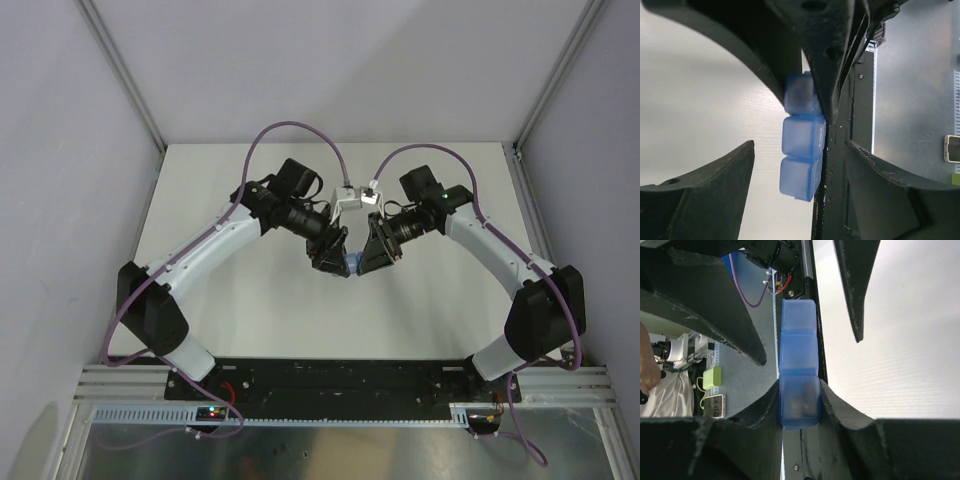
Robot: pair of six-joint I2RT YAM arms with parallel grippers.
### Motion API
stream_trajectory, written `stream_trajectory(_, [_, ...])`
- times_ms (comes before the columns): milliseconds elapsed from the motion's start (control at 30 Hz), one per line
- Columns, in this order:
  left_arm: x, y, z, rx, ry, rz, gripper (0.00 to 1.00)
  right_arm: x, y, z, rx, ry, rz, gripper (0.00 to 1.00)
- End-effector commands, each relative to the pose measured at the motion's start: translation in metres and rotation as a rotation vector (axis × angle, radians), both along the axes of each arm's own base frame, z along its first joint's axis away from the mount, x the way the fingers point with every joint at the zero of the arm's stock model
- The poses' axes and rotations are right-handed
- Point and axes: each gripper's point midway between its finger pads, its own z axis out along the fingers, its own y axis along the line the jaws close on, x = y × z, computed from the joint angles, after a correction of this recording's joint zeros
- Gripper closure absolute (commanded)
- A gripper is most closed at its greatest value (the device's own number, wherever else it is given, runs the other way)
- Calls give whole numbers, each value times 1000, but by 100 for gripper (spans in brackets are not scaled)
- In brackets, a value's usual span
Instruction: Sort the pills into containers
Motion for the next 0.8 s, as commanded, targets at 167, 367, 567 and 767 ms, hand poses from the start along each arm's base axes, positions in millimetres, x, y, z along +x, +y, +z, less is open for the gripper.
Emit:
stream_trajectory(167, [-4, -20, 14, -33, -6, -41, 41, -8, 1, 19, 49, -32, 18, 100])
stream_trajectory(367, [-7, -24, 13, -34, -4, -53, 63, -9, 1, 20, 52, -35, 18, 100])
stream_trajectory(567, [-9, -25, 11, -31, 9, -55, 98, -9, 0, 19, 48, -40, 15, 100])
stream_trajectory(767, [-9, -24, 11, -27, 20, -48, 100, -9, -1, 18, 44, -43, 10, 100])
